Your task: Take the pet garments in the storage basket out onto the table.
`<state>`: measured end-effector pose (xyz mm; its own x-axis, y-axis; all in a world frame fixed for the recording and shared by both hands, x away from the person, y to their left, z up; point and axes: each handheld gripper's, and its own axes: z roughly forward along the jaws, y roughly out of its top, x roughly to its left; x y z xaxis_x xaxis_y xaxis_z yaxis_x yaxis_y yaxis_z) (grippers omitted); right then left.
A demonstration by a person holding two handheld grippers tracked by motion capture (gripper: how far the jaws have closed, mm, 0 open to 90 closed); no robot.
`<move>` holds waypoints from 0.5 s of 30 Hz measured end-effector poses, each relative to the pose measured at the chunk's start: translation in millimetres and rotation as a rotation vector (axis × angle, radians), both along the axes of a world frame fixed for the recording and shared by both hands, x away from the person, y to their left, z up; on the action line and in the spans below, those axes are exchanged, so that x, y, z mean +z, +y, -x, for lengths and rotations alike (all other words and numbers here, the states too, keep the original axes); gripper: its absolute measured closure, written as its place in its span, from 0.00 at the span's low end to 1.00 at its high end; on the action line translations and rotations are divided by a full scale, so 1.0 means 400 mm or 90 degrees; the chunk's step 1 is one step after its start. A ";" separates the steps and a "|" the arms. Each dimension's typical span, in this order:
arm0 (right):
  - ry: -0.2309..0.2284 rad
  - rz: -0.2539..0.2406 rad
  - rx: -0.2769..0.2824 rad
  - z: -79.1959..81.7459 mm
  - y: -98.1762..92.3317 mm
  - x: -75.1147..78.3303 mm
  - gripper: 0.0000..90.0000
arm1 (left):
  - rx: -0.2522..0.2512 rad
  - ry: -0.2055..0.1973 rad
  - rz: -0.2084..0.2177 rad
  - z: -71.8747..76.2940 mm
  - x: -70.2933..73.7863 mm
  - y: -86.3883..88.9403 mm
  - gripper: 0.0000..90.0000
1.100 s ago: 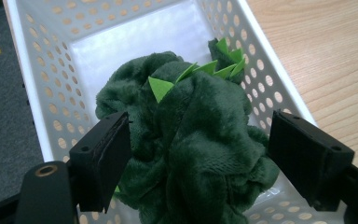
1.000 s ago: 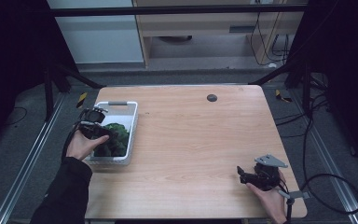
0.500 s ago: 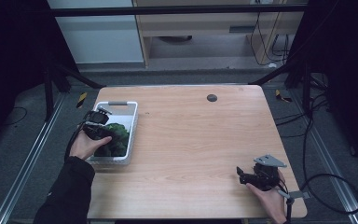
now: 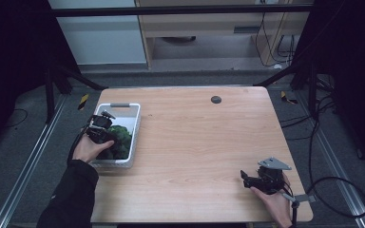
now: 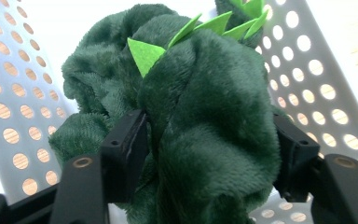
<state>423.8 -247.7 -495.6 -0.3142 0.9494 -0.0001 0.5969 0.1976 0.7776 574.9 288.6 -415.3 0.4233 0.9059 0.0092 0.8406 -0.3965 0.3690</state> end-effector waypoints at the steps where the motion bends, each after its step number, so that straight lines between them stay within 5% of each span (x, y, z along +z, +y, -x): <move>1: 0.000 0.000 0.000 0.000 0.000 0.000 0.13 | 0.001 0.002 0.002 -0.001 -0.001 0.000 0.44; 15: 0.002 0.002 0.000 -0.001 0.000 -0.001 0.13 | 0.004 0.013 -0.006 0.001 -0.009 -0.004 0.76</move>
